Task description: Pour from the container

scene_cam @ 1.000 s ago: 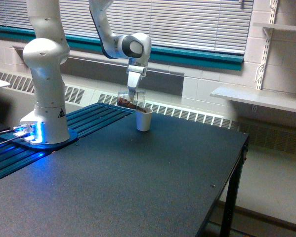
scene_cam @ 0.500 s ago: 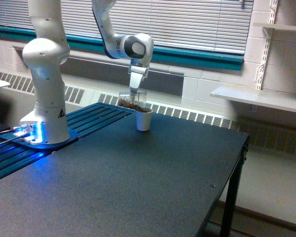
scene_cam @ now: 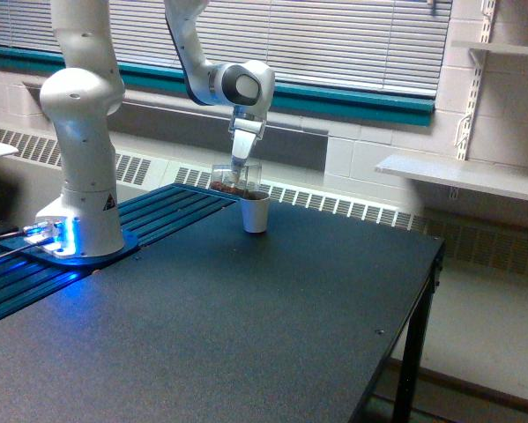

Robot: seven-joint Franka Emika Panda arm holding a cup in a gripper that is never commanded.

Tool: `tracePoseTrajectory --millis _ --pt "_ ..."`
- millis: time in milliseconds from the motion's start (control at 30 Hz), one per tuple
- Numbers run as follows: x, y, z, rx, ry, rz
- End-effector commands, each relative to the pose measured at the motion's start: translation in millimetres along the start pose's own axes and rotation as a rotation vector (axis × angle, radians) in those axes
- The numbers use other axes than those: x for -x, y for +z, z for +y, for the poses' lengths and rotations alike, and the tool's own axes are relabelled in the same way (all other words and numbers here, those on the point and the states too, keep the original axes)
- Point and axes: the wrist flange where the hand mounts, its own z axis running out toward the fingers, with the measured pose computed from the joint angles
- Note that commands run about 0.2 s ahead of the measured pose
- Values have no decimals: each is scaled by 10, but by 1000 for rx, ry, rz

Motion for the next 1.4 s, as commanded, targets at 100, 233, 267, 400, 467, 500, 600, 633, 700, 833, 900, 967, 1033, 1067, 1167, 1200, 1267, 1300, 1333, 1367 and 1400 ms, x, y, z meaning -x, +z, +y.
tracePoseTrajectory --millis 100,233,267,400,467,500,600,633,700,833,900,967,1033,1067,1167,1200,1267,1300,1333,1367,1400 --pt "-68 -21 -22 5 -31 -4" --pt "-82 -31 -35 3 -40 -5" --pt "-85 -34 -39 2 -44 -5" --pt "-112 -38 -45 7 -53 -3" --pt "-126 -41 -47 7 -57 -3" --pt "-130 -45 -51 7 -59 -3" --pt "-138 -56 -63 6 -71 -4" --pt "-144 -59 -67 5 -73 -4" --pt "-158 -60 -68 7 -79 -3" --pt "-187 -63 -71 8 -88 -2" --pt "-198 -62 -72 10 -93 -3" --pt "-198 -67 -82 8 -101 -6" --pt "-199 -65 -90 8 -107 -10" --pt "-202 -65 -93 10 -112 -10" --pt "-216 -68 -108 13 -122 -10" --pt "-223 -71 -115 13 -125 -9" --pt "-234 -73 -123 15 -131 -9" --pt "-242 -78 -130 14 -133 -8" --pt "-249 -83 -137 14 -135 -7" --pt "-252 -84 -142 15 -139 -7" --pt "-259 -88 -147 15 -141 -7"
